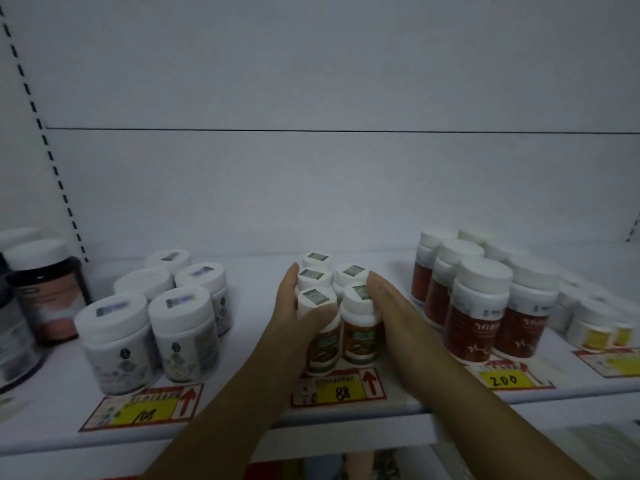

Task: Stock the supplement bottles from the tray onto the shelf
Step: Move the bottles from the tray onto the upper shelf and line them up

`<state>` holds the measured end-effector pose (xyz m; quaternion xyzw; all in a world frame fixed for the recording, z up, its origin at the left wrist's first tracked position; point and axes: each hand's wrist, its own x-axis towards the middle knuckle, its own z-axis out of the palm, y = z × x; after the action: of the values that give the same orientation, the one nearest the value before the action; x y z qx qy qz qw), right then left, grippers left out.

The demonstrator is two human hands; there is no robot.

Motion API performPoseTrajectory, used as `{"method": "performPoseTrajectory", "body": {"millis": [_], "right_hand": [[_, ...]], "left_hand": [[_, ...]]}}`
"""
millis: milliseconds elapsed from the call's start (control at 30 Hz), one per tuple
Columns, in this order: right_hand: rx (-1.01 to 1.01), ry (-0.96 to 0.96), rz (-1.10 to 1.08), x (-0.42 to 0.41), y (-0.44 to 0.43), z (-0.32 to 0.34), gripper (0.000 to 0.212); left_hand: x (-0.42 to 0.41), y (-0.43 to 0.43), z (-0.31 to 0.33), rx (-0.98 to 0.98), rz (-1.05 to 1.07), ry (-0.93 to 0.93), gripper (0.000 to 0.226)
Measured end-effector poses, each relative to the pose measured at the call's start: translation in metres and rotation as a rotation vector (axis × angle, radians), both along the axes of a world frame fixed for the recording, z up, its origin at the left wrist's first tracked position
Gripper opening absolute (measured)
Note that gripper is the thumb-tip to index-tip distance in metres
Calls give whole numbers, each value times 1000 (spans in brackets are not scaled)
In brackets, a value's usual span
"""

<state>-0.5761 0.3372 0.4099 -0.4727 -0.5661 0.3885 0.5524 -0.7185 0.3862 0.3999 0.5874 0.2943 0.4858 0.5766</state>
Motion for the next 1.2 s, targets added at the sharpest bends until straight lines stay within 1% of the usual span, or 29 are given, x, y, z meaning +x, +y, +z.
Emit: {"method": "performPoseTrajectory", "body": {"millis": [100, 200, 267, 333, 433, 500, 567, 600, 633, 667, 700, 767, 800, 833, 867, 900, 967, 1033, 1100, 1167, 1200], "right_hand": [[19, -19, 2, 2, 2, -4, 43], [22, 11, 39, 3, 3, -7, 39], [22, 15, 44, 2, 4, -8, 39], [14, 17, 59, 0, 4, -8, 42], [16, 59, 89, -2, 6, -9, 54], [8, 71, 82, -4, 6, -10, 63], [-30, 56, 38, -5, 6, -11, 84], [-49, 43, 3, -5, 6, -12, 96], [-54, 38, -33, -4, 4, -11, 105], [-40, 35, -79, -3, 3, -10, 107], [0, 21, -141, -3, 0, -6, 98], [151, -78, -250, -3, -6, 5, 62], [209, -148, -263, -4, -6, 12, 44], [236, -217, -244, -4, -5, 23, 30], [241, -290, -205, -5, 0, 34, 24], [236, -362, -169, -5, 6, 46, 25], [187, -536, -171, -8, 27, 68, 36], [45, -752, -206, -12, 50, 85, 41], [-132, -922, -177, -16, 68, 92, 39], [-249, -998, -121, -17, 80, 91, 38], [-267, -1003, -102, -18, 83, 90, 37]], "left_hand": [[2, 2, 0, 10, 33, 46, 73], [-2, -5, 5, -45, 25, 73, 74], [-5, -13, 7, -69, -1, 110, 80], [-5, -18, 13, -81, 1, 137, 77], [-5, -23, 19, -88, 8, 117, 64], [-7, -29, 21, -70, -40, 85, 59], [-6, -31, 23, -87, -71, 62, 60], [-4, -27, 22, -97, -44, 71, 60], [-5, -19, 17, -67, -3, 75, 60], [-9, -16, 12, -39, 43, 45, 57], [-10, -16, 8, -43, 89, 3, 53], [-10, -12, 7, -83, 127, -19, 54], [-6, -16, 11, -130, 85, 4, 52], [-5, -21, 14, -151, 27, 34, 49], [-8, -27, 14, -126, -5, 53, 49], [-9, -26, 13, -108, -5, 68, 52], [-7, -20, 20, -132, 18, 117, 60], [-6, -20, 26, -140, 18, 175, 63], [-7, -19, 26, -125, -12, 165, 61], [-4, -18, 31, -101, -15, 160, 58], [-6, -15, 28, -55, -25, 169, 58]]}}
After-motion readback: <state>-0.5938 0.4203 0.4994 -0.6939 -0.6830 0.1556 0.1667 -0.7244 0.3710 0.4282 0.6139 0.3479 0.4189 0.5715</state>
